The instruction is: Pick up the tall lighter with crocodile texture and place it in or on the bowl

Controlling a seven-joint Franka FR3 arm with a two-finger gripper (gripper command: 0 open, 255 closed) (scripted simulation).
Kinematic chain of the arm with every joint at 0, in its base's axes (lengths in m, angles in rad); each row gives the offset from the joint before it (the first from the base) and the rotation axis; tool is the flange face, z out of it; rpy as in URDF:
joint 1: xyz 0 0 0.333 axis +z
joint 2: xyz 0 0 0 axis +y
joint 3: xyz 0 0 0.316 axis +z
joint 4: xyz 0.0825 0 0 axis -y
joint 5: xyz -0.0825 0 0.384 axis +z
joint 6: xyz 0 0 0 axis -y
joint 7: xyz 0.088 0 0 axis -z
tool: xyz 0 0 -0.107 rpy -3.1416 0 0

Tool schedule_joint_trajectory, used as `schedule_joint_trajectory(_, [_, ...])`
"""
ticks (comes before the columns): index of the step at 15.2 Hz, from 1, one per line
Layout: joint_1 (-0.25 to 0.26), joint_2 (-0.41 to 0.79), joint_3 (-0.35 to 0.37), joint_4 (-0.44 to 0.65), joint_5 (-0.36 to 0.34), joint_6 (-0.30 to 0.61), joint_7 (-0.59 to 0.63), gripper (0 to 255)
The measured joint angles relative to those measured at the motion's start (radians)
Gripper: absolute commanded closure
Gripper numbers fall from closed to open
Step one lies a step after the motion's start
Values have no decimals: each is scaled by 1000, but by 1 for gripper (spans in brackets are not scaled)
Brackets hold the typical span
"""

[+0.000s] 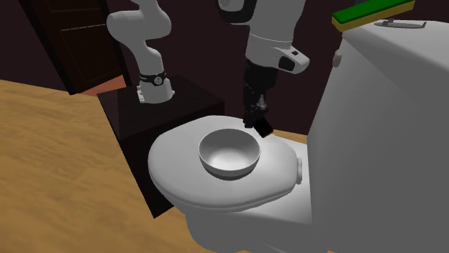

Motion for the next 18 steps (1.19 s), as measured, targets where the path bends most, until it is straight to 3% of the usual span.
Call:
schedule_joint_trajectory(5, [-46,-81,-21,-144,0,68,-58,255])
schedule_joint_trajectory(18, [-46,26,-27,-174,-14,203,-46,255])
